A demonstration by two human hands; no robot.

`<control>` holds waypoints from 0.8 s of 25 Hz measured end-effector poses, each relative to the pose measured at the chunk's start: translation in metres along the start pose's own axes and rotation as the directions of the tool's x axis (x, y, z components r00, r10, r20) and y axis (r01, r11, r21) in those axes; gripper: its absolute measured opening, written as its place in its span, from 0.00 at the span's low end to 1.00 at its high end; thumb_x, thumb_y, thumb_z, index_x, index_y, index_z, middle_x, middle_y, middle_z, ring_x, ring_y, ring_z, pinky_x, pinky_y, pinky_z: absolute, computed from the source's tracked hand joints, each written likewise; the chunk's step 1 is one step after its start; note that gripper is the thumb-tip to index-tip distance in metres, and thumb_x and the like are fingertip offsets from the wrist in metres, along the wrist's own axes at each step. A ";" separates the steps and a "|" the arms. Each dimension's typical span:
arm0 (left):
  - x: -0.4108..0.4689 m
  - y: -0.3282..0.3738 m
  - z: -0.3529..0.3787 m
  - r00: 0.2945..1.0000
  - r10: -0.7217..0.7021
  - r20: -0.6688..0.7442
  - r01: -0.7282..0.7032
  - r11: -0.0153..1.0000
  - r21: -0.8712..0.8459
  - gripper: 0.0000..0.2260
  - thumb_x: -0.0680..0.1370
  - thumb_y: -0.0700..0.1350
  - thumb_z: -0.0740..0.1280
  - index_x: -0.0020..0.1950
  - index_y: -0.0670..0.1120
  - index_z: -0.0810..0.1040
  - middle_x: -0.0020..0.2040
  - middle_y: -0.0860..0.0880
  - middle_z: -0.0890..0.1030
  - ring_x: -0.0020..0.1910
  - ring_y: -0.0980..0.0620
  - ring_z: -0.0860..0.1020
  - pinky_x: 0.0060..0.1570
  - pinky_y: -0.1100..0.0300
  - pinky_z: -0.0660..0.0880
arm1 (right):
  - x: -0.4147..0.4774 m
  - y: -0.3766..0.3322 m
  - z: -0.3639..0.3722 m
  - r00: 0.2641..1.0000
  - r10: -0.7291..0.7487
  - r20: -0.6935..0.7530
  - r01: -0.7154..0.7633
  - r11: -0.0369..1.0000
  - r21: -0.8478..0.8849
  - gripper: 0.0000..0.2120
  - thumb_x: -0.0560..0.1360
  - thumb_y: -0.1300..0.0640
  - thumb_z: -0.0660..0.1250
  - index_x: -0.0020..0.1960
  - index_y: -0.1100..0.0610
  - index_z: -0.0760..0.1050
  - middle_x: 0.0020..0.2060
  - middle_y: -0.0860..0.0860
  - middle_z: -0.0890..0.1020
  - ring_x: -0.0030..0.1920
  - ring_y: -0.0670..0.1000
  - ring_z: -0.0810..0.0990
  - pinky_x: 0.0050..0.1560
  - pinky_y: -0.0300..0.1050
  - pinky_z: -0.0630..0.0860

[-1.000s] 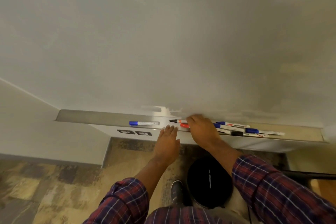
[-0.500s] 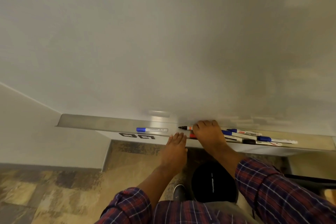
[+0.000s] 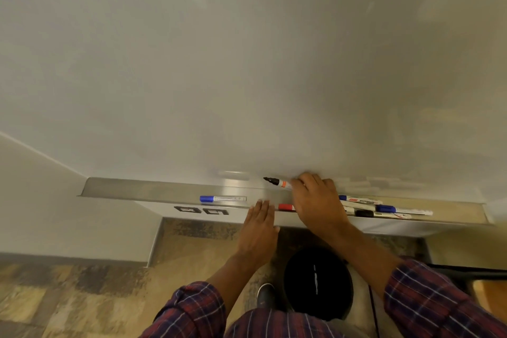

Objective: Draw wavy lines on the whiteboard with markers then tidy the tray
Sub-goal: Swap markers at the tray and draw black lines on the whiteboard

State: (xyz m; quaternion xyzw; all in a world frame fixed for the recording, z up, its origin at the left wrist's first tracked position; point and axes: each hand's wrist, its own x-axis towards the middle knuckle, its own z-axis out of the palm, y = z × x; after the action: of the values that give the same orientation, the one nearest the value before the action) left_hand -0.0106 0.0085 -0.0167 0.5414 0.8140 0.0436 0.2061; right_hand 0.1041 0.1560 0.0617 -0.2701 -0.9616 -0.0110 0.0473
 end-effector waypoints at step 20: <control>0.006 0.180 -0.292 0.286 0.304 -0.909 -0.109 0.952 0.285 0.37 0.83 0.56 0.68 0.83 0.36 0.59 0.84 0.34 0.56 0.85 0.32 0.52 0.81 0.35 0.56 | -0.019 0.100 -0.278 0.460 0.115 -0.880 0.457 0.819 0.346 0.20 0.79 0.69 0.67 0.70 0.64 0.72 0.51 0.57 0.79 0.47 0.50 0.77 0.51 0.36 0.75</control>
State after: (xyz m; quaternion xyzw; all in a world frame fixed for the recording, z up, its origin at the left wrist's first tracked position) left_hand 0.0307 0.1325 0.3006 0.5290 0.7027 0.3093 -0.3614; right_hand 0.1961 0.2181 0.3365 -0.0970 -0.7837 0.1190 0.6019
